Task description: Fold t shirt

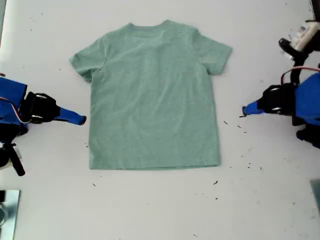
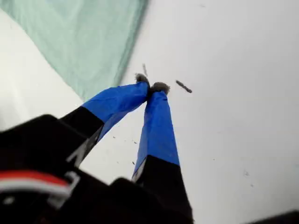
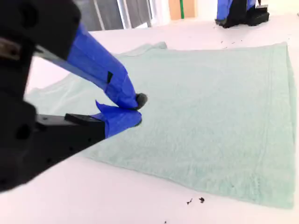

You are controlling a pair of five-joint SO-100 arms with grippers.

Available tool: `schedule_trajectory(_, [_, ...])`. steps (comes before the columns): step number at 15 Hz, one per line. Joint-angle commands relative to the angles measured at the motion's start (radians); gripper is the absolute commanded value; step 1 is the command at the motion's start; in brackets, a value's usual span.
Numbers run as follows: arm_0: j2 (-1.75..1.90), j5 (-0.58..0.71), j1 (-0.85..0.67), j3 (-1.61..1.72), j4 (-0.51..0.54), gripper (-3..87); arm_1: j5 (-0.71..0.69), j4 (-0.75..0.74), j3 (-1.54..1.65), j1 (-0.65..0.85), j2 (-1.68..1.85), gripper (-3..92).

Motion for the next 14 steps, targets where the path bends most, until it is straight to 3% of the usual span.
schedule_trajectory(1, [0.008, 0.018, -0.034, 0.009, -0.026, -0.1, -0.325, 0.098, -0.614, 0.181, -0.502, 2.3])
schedule_trajectory(3, [0.008, 0.023, -0.035, 0.011, -0.026, -0.1, -0.552, 0.201, -1.032, 0.339, -0.821, 2.2])
schedule_trajectory(6, [0.008, 0.025, -0.037, 0.011, -0.026, -0.1, -0.784, 0.308, -1.493, 0.512, -1.172, 2.2])
schedule_trajectory(10, [0.008, 0.017, -0.029, 0.012, -0.029, -0.1, -0.864, 0.334, -1.545, 0.578, -1.223, 3.2])
schedule_trajectory(11, [0.008, 0.017, -0.029, 0.014, -0.032, -0.1, -0.874, 0.339, -1.539, 0.583, -1.223, 22.4])
schedule_trajectory(12, [0.008, 0.017, -0.029, 0.015, -0.032, -0.1, -0.900, 0.339, -1.519, 0.592, -1.223, 32.0])
schedule_trajectory(14, [0.008, 0.017, -0.026, 0.015, -0.032, -0.1, -0.927, 0.290, -1.345, 0.618, -1.215, 36.4])
